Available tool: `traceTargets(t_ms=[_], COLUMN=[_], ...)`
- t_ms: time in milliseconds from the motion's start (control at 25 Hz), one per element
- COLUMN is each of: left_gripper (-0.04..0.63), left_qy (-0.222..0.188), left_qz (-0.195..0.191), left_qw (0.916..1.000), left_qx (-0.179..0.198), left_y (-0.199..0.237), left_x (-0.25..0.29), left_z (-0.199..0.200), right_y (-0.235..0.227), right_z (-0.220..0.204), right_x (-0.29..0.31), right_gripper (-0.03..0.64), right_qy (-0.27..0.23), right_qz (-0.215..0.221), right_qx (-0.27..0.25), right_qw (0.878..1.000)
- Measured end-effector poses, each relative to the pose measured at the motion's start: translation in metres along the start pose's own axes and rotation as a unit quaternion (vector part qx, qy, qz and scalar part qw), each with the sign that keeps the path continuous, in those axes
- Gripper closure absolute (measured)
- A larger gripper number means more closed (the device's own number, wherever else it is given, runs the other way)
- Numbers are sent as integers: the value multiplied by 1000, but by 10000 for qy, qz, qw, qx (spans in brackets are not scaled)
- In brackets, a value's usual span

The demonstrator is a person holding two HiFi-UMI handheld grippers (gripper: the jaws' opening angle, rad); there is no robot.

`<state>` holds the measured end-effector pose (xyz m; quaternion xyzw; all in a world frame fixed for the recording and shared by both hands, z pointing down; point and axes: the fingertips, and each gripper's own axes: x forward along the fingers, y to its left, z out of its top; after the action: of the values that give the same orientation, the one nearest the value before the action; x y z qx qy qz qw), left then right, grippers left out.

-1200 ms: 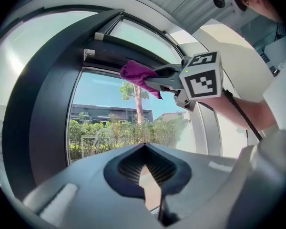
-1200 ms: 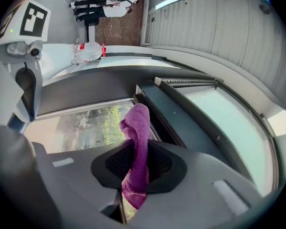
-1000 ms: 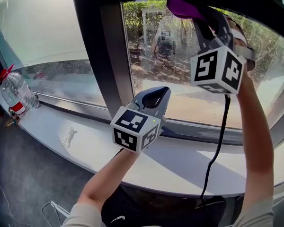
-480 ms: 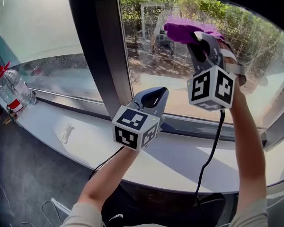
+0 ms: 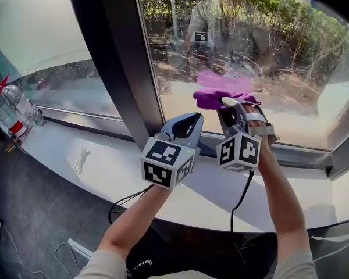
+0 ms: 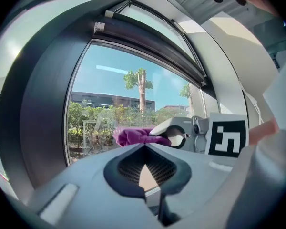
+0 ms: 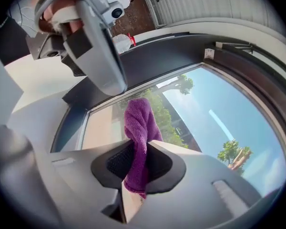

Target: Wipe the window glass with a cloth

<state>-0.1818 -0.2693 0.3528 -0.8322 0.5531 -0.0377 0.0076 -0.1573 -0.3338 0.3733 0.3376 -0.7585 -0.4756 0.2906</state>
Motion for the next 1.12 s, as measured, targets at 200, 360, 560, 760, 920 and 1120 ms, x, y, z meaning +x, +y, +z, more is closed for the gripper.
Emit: traceTargets(t_ms=[200, 360, 560, 760, 920, 1120], left_gripper=[595, 595, 595, 595, 595, 595], left_qy=[316, 577, 781, 925, 952, 623], left_qz=[85, 150, 210, 150, 124, 164], left_qw=[9993, 9977, 9956, 9943, 9941, 9974], left_qx=[-153, -335, -464, -514, -507, -332], left_y=[8, 14, 19, 15, 15, 15], left_x=[3, 3, 1, 0, -2, 0], left_z=[-34, -62, -83, -94, -94, -62], right_y=[62, 110, 159, 196, 185, 122], right_z=[-19, -39, -62, -79, -71, -44], right_x=[14, 23, 30, 34, 32, 7], right_gripper=[532, 532, 532, 532, 532, 532], right_qy=[191, 441, 794, 1129, 1106, 644], right_qz=[571, 1089, 1689, 2218, 2246, 1482], right_qx=[322, 418, 628, 799, 796, 599], right_qw=[9977, 9922, 9804, 9652, 9649, 9850])
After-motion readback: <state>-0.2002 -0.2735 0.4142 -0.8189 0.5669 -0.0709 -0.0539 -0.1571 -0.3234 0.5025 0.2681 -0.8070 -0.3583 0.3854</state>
